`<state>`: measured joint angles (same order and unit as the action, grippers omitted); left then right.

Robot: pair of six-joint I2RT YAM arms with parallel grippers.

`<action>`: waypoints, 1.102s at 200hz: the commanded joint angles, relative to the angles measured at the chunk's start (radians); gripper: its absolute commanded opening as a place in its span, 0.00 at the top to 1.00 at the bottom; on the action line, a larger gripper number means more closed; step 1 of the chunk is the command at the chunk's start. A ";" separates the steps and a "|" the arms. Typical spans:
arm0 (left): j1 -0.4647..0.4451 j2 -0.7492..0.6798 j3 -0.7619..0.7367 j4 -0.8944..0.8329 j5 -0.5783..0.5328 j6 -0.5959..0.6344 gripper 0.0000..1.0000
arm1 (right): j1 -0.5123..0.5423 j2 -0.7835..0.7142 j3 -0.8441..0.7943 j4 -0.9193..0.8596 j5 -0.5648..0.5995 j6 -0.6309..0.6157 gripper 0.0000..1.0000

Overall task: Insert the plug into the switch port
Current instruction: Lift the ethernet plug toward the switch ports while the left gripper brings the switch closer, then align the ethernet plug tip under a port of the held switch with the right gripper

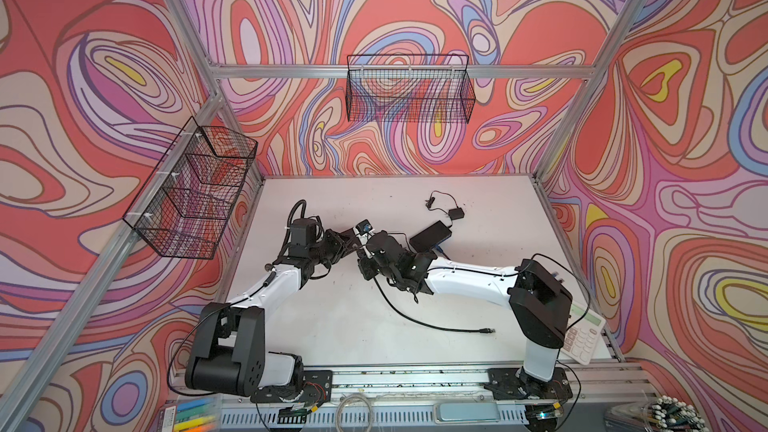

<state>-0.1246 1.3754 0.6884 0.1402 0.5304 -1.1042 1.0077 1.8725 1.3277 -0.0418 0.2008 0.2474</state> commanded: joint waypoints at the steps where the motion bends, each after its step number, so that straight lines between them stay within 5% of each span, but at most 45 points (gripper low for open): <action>1: -0.004 -0.035 -0.015 0.044 0.001 -0.012 0.87 | 0.006 0.022 0.019 -0.010 -0.004 -0.008 1.00; 220: -0.005 -0.006 0.007 0.071 0.013 -0.025 0.87 | 0.005 0.032 0.024 -0.016 -0.019 0.005 1.00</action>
<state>-0.1253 1.3685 0.6785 0.1555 0.5285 -1.1198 1.0092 1.8797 1.3140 -0.0578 0.1947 0.2550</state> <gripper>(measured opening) 0.286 0.109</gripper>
